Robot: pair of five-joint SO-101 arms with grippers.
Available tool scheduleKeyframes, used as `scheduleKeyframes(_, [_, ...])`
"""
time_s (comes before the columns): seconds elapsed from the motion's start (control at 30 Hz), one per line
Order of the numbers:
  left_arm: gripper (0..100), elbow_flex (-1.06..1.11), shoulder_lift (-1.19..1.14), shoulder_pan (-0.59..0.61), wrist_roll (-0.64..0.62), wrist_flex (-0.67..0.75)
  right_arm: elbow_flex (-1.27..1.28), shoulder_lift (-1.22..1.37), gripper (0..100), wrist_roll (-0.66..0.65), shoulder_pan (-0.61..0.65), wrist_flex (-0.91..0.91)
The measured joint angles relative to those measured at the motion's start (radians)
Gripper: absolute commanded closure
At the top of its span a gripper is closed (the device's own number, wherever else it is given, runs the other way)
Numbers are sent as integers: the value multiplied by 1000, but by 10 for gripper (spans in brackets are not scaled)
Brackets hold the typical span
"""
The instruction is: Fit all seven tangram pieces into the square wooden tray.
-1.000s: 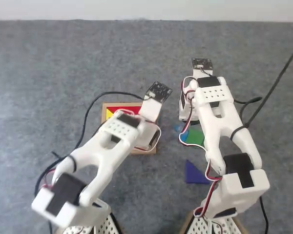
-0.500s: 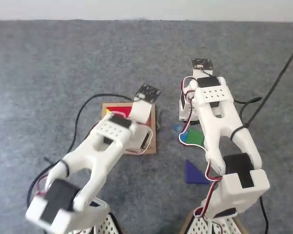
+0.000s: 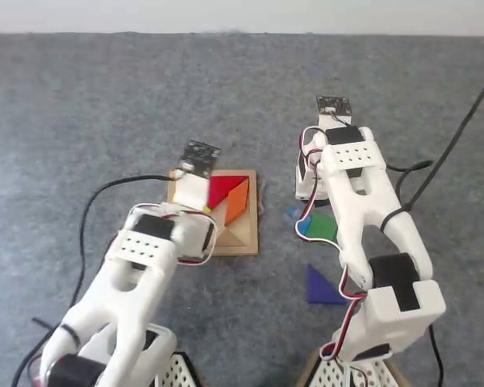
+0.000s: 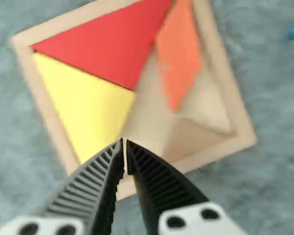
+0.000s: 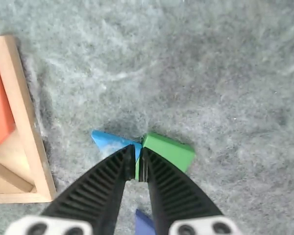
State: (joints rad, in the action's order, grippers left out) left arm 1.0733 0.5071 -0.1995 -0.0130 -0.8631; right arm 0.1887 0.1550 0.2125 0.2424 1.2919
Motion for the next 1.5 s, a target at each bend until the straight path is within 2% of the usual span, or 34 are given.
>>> scheduleKeyframes(0.2, [984,-3,-26,-238,-32,60,0,0,969,0,-12,0])
scheduleKeyframes(0.33, [986,-31,-146,-267,-41,97,0,0,969,0,-9,0])
scheduleKeyframes(0.53, [987,-173,-318,-207,-46,-5,0,0,969,0,-11,0])
scheduleKeyframes(0.9, [987,-189,-328,-186,-48,-60,0,0,969,0,-11,0])
scheduleKeyframes(1.03, [988,-189,-327,-144,-44,-71,0,0,969,0,-11,0])
scheduleKeyframes(1.33, [988,-190,-324,8,52,-114,0,0,968,0,-15,0])
scheduleKeyframes(1.5, [988,-193,-322,43,141,-152,0,0,967,0,-49,0])
